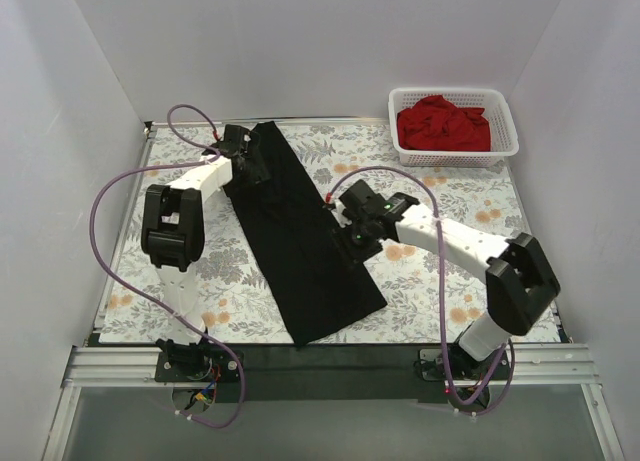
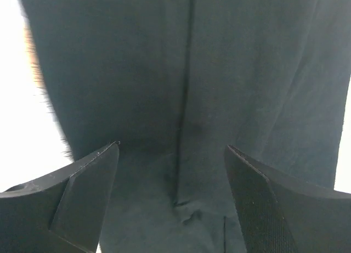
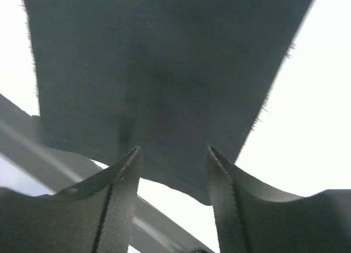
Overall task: Fold and stack the t-shirts
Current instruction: Fold the tshirt
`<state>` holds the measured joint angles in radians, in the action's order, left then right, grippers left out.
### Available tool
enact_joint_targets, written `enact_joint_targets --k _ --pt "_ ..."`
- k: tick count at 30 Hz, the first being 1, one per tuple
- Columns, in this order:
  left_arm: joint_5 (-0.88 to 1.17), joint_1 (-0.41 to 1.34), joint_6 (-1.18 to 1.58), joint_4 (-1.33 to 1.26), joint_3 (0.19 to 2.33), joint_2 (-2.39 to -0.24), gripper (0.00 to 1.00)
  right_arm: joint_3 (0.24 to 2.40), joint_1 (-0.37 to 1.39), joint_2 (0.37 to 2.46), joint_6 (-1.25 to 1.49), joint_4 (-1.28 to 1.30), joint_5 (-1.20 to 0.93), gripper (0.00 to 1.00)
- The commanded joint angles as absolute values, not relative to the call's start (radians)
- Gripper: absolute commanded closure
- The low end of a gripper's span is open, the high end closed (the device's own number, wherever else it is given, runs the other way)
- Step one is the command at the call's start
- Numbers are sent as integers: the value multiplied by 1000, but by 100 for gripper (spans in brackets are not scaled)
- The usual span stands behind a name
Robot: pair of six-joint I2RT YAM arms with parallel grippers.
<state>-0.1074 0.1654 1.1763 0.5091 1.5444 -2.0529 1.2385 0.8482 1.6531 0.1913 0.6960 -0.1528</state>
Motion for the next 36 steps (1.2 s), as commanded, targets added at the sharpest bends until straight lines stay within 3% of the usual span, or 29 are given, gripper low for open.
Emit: enact_joint_targets --k 1,9,22,28,32,36 --pt "-140 181 1177 508 1597 -2088 28 1152 789 1551 198 698 -49 49" --pt "-147 193 1149 512 1709 -2218 29 1016 698 1465 216 638 -110 47" --pt "-86 195 1060 551 2039 -2454 26 923 696 1371 244 509 -101 49" --pt "-66 225 1089 546 1884 -2185 17 899 673 1385 278 492 -167 63" --pt "-92 242 1160 566 1679 -1904 14 894 672 1399 290 465 -202 62" --pt "-100 268 1265 620 1404 -1622 14 903 672 1408 301 466 -187 52"
